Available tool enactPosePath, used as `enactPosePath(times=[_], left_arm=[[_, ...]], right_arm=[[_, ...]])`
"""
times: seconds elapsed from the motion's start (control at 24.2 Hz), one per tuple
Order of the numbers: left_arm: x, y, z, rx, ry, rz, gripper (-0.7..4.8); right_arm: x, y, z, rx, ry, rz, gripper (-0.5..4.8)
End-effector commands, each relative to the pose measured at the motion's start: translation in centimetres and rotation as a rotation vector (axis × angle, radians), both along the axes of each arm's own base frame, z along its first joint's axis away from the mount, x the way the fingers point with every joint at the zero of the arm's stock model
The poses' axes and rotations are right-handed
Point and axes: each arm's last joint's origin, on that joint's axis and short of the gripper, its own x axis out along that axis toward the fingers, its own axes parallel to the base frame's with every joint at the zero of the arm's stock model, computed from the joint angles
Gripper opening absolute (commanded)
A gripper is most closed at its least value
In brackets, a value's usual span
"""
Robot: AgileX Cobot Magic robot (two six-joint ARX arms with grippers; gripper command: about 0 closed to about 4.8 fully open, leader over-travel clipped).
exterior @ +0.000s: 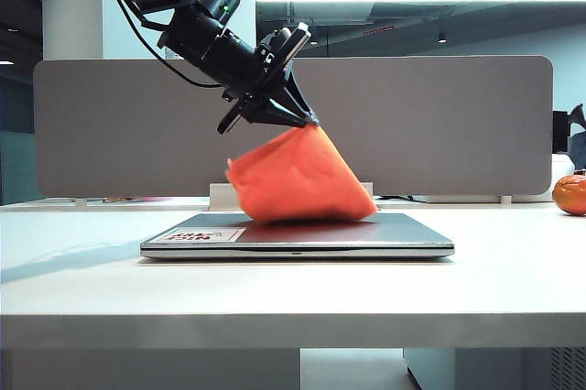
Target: Pick up the orange rag and put it over the laptop.
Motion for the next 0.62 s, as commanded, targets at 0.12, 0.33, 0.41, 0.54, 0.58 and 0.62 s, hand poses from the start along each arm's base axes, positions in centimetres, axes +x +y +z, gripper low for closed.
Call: enactPosePath(times=[0.12, 0.33, 0.41, 0.54, 0.58, 0.62], left_arm=[[-0.4, -0.1, 0.1, 0.009, 0.016, -0.011, 2.35], [-0.8, -0.2, 0.1, -0.055, 0.098, -0.101, 2.46], [-1.0, -0.2, 0.2, -0.107, 0.138, -0.144, 2.46], [-1.2, -0.3, 0.4, -0.173, 0.209, -0.191, 2.45], [-1.2, -0.4, 0.4, -0.184, 0.223, -0.201, 2.45], [-1.3, -0.4, 0.4, -0.195, 0.243, -0.211, 2.45]], right_arm=[[-0.1, 0.0, 0.2, 0.003, -0.013, 0.001, -0.05], [-0.1, 0.0, 0.2, 0.003, -0.008, 0.001, -0.05], [-0.1, 0.0, 0.2, 0.003, -0.008, 0.001, -0.05], [-0.1, 0.0, 0.2, 0.003, -0.008, 0.001, -0.05], [-0.1, 0.0, 0.2, 0.003, -0.008, 0.001, -0.05], [-0.1, 0.0, 0.2, 0.003, -0.008, 0.001, -0.05]])
